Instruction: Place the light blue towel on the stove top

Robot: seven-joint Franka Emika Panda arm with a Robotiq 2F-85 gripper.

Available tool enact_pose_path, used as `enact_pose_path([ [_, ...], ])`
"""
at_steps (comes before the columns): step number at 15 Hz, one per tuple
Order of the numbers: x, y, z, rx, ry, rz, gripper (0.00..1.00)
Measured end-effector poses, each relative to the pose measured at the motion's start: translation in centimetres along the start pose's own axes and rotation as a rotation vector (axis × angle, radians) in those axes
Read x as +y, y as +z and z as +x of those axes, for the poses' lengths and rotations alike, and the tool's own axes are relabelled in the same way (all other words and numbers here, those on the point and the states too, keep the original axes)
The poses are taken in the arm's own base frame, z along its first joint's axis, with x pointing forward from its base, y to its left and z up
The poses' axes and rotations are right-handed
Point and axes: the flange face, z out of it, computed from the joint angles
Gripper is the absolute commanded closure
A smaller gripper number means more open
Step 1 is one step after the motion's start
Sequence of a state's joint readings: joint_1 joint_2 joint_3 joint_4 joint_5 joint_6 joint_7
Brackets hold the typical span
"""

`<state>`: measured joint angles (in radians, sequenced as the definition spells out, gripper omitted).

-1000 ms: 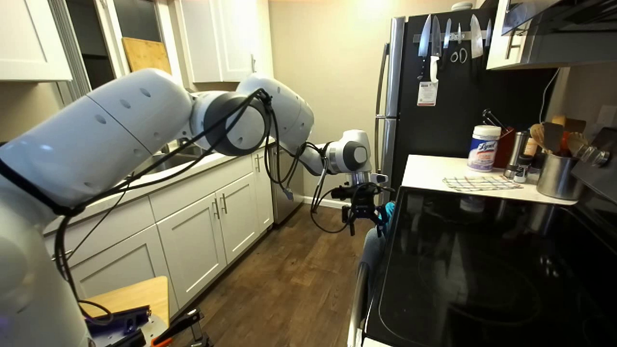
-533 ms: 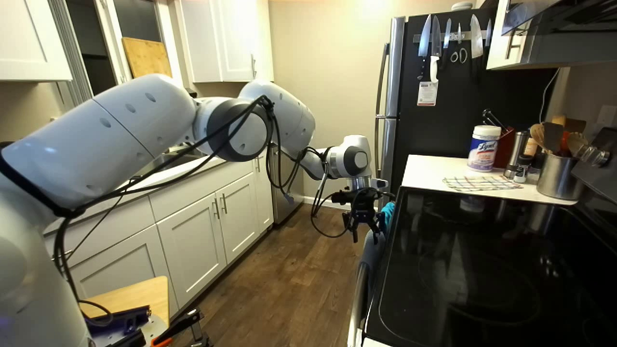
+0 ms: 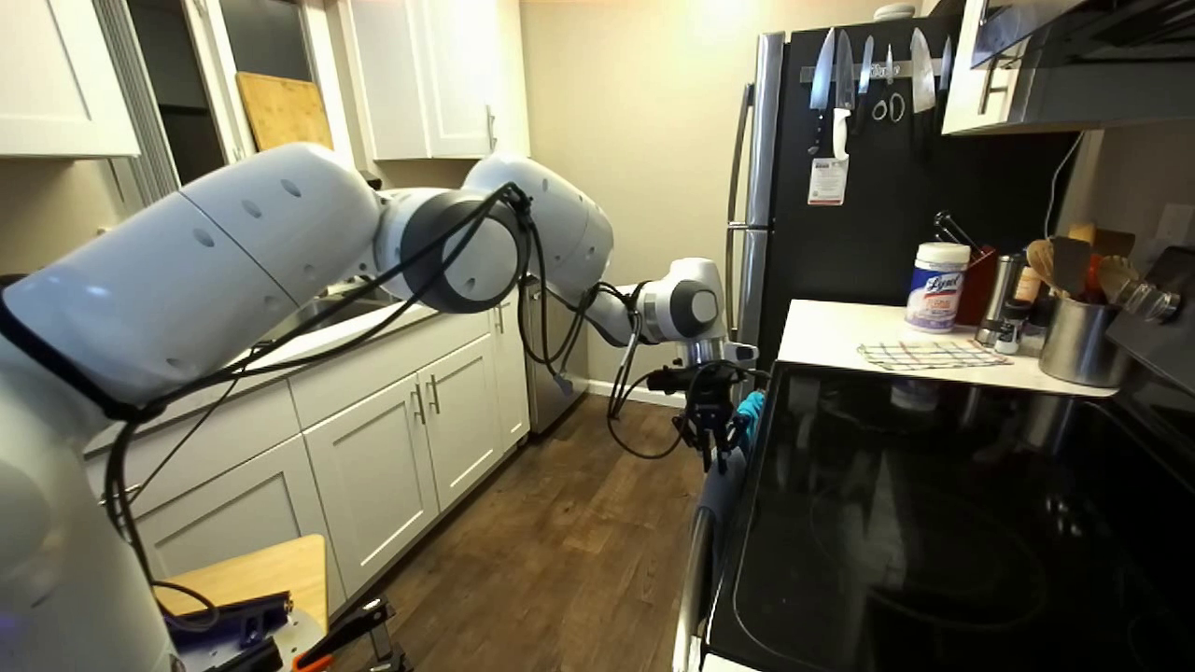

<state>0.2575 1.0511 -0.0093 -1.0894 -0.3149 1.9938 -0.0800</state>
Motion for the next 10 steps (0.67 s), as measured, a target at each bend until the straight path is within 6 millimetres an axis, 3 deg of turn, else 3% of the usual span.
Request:
enact_pose_path([
  [10, -0.1, -1.8, 0.5, 0.052, -0.001, 0.004, 0.99],
])
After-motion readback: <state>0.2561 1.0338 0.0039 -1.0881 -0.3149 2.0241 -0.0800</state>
